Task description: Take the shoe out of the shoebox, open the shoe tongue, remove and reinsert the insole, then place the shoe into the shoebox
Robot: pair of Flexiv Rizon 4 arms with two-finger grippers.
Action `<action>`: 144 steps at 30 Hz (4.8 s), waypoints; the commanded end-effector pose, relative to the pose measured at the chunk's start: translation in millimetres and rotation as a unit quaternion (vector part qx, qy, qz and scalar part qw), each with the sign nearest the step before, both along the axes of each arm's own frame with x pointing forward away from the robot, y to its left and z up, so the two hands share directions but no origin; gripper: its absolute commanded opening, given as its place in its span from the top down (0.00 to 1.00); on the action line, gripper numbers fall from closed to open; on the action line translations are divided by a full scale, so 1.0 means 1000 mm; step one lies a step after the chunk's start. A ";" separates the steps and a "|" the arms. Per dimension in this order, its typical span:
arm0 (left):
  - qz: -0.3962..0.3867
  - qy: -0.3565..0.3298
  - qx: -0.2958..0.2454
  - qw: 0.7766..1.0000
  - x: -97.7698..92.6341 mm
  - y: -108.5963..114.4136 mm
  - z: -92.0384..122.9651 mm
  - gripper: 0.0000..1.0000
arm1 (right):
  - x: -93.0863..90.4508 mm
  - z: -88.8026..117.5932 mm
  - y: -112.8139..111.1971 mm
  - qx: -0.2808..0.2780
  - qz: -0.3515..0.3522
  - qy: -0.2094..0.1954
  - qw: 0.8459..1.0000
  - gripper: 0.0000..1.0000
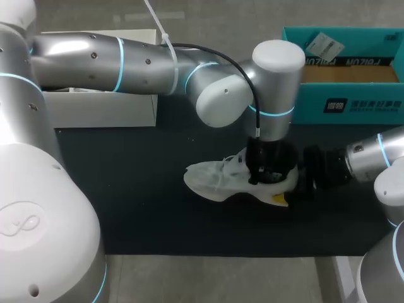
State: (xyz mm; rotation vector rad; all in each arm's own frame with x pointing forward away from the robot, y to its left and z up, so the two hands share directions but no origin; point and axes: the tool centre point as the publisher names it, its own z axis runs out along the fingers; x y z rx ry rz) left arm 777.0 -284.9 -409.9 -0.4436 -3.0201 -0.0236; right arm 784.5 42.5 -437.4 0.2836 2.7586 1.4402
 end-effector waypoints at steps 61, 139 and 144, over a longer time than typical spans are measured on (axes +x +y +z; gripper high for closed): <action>0.057 -0.148 -0.046 0.986 0.021 -0.009 -0.041 0.47 | 0.001 -0.006 0.003 -0.002 -0.001 0.001 1.000 1.00; 0.231 0.112 -0.179 0.950 0.021 0.012 0.086 1.00 | 0.001 -0.006 0.003 -0.002 -0.001 0.001 1.000 1.00; 0.228 0.141 -0.212 0.940 0.017 0.001 0.108 1.00 | 0.001 -0.006 0.003 -0.002 -0.001 0.001 1.000 1.00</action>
